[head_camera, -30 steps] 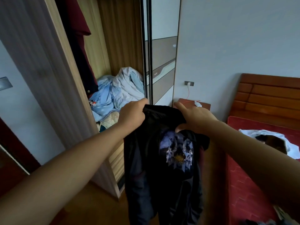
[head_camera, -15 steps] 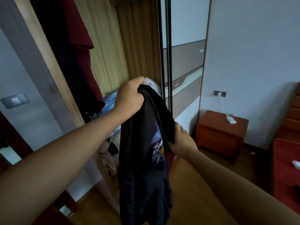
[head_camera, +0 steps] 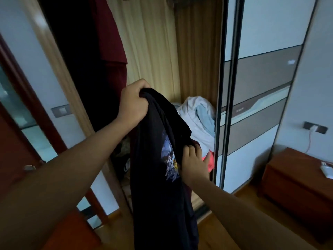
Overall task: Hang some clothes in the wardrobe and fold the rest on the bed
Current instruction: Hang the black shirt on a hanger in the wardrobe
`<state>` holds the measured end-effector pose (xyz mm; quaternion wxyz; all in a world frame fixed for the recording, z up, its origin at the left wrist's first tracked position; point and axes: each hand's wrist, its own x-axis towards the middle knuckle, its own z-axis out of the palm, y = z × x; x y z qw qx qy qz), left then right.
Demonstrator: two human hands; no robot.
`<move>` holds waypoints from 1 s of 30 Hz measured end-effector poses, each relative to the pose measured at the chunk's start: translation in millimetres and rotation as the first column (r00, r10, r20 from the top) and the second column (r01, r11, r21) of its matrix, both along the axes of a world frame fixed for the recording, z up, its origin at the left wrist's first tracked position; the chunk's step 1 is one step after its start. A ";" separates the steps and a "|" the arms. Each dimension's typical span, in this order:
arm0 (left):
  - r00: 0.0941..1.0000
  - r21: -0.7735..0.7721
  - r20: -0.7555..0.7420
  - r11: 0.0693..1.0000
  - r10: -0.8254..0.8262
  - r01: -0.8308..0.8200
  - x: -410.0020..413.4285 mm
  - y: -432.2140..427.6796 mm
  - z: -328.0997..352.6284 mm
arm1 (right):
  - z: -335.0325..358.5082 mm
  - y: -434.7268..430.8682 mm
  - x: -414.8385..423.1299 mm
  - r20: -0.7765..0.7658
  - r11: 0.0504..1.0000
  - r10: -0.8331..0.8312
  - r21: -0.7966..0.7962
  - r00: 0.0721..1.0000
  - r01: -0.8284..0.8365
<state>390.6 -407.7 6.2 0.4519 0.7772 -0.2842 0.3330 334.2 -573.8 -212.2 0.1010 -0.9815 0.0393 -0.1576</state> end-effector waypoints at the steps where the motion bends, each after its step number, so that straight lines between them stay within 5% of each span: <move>1: 1.000 -0.011 -0.004 1.000 0.011 -0.011 9.7 -1.4 -1.1 | 3.1 -4.1 15.2 -0.028 1.000 -0.011 0.024 1.000 0.011; 5: 0.995 -0.031 -0.010 0.995 0.099 -0.100 54.1 3.0 -7.5 | 14.7 -39.3 79.1 0.015 0.983 0.103 0.153 0.995 -0.104; 12: 0.931 0.013 0.001 0.931 0.364 -0.364 153.2 15.7 -7.8 | 44.4 -134.9 209.6 0.035 0.997 0.067 0.046 0.997 -0.069; 18: 0.802 0.366 0.016 0.743 0.597 -0.560 247.2 10.6 6.7 | 116.3 -162.9 309.6 0.271 0.955 -0.002 0.287 0.962 -0.079; 21: 0.743 0.504 0.003 0.641 0.669 -0.579 288.2 11.4 3.9 | 158.5 -164.9 348.3 0.242 0.981 0.094 0.142 0.966 -0.131; 26: 0.712 0.552 -0.029 0.605 0.701 -0.573 347.0 27.1 -0.4 | 203.2 -161.0 415.7 0.085 0.946 0.231 -0.252 0.969 -0.203; 30: 0.693 0.561 0.055 0.552 0.719 -0.617 388.6 37.5 1.6 | 225.9 -164.1 488.3 0.237 0.957 0.194 -0.261 0.952 -0.130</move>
